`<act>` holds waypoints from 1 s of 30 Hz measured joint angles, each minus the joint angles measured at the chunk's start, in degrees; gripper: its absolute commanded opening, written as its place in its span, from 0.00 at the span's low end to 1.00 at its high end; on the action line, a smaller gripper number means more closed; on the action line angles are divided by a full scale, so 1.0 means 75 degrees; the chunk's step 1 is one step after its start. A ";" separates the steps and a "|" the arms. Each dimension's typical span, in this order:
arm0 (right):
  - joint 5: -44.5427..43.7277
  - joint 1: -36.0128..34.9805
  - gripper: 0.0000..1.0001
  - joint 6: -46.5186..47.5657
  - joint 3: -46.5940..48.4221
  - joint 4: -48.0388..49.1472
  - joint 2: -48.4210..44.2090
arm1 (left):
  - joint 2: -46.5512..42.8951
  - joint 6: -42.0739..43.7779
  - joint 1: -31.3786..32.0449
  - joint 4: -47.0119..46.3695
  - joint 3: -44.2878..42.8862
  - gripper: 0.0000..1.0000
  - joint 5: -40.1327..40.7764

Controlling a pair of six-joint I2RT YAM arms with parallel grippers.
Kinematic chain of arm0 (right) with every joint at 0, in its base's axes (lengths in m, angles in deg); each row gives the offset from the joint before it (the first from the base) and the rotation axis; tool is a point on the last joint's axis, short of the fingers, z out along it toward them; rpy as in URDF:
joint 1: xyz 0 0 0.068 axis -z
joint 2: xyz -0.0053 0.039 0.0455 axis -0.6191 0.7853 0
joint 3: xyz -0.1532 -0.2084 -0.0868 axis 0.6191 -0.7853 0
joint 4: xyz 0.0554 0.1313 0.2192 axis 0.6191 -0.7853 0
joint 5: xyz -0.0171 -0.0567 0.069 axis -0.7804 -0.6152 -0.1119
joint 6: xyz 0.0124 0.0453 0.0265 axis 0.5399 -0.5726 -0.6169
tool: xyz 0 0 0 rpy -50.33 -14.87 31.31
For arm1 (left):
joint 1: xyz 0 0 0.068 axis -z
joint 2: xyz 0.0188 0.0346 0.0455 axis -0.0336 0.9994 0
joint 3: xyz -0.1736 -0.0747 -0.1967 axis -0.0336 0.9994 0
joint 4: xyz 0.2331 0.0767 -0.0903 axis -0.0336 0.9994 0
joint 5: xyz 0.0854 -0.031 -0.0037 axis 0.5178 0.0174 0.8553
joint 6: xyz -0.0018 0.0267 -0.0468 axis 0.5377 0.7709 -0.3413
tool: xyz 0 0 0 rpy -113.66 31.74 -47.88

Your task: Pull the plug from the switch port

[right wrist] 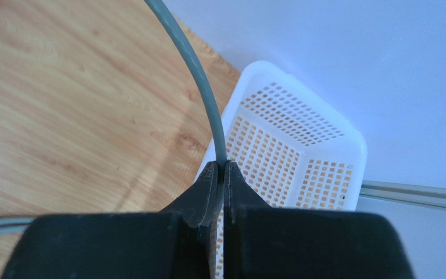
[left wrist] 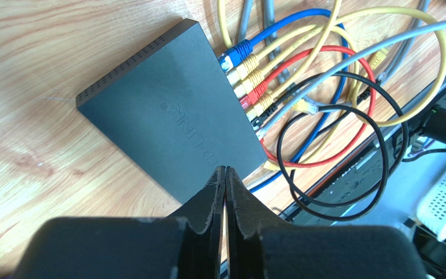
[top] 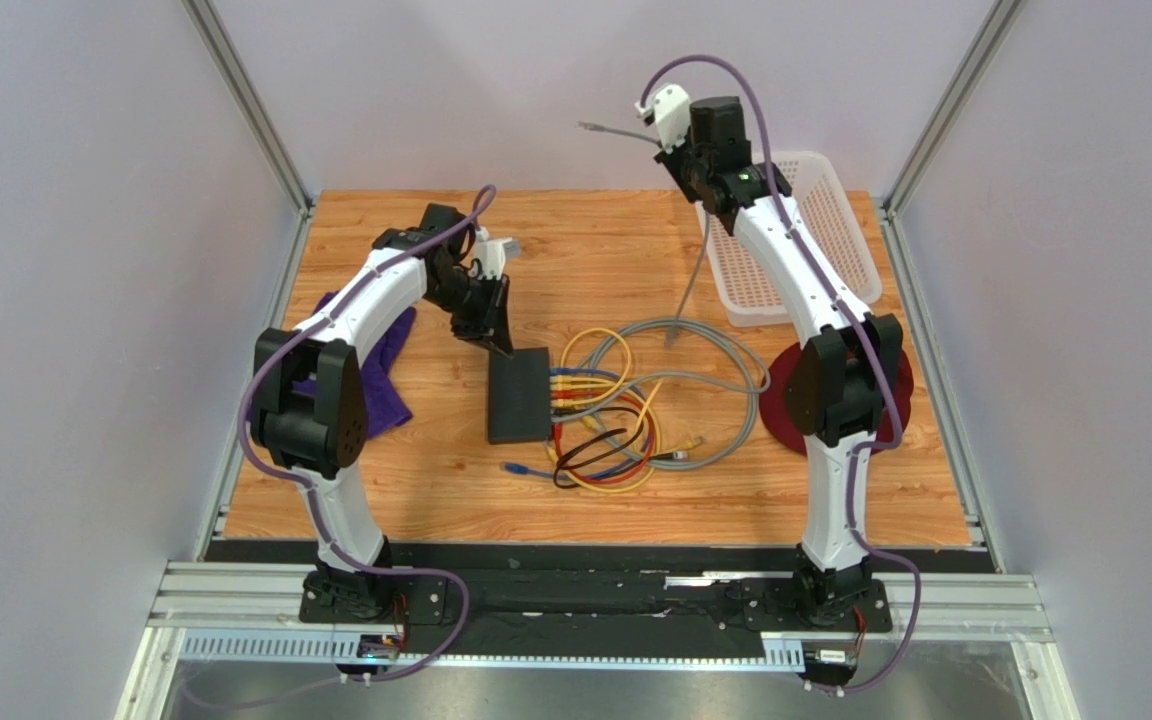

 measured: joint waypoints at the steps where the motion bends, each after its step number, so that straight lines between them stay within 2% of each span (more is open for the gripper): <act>1: 0.0061 0.0023 0.00 -0.0169 0.0050 0.0096 -0.0032 | -0.0052 0.0044 0.0000 0.0029 0.0000 0.12 0.0023; 5: 0.0289 0.0122 0.00 -0.1029 0.0766 0.0425 0.0303 | -0.0271 0.0309 0.0000 0.0160 0.0035 0.13 0.0181; 10: 0.0385 0.0096 0.00 -0.1813 0.1947 0.0953 0.1492 | -0.0717 0.0586 0.0000 0.0227 0.0396 0.14 0.0408; 13: 0.0268 0.0090 0.00 -0.2247 0.2448 0.1358 0.2605 | -0.0781 0.0682 0.0000 0.0277 0.0595 0.15 0.0437; 16: 0.0248 0.0067 0.11 -0.2372 0.2506 0.1472 0.3421 | -0.0772 0.0708 0.0000 0.0338 0.0699 0.15 0.0440; 17: 0.0259 0.0052 0.19 -0.2384 0.2503 0.1451 0.3620 | -0.0761 0.0714 0.0000 0.0356 0.0699 0.16 0.0437; 19: 0.0303 0.0041 0.45 -0.2404 0.2460 0.1297 0.3928 | -0.0737 0.0720 0.0000 0.0358 0.0699 0.17 0.0434; 20: 0.0326 0.0038 0.64 -0.2401 0.2393 0.1215 0.3987 | -0.0714 0.0720 0.0000 0.0367 0.0697 0.20 0.0428; 21: 0.0329 0.0026 0.68 -0.2398 0.2294 0.1122 0.4001 | -0.0673 0.0714 0.0000 0.0388 0.0682 0.21 0.0417; 23: 0.0297 0.0003 0.74 -0.2422 0.2200 0.1000 0.3995 | -0.0545 0.0702 0.0000 0.0408 0.0647 0.29 0.0373; 25: 0.0303 -0.0020 0.74 -0.2471 0.2168 0.0895 0.3931 | -0.0408 0.0697 -0.0006 0.0425 0.0577 0.36 0.0300; 26: 0.0335 -0.0035 0.74 -0.2515 0.2069 0.0842 0.3824 | -0.0341 0.0676 -0.0041 0.0434 0.0519 0.44 0.0242; 30: 0.1096 -0.0047 0.75 -0.2713 0.1370 0.0493 0.2844 | -0.0221 0.0545 -0.0181 0.0481 0.0152 0.57 0.0055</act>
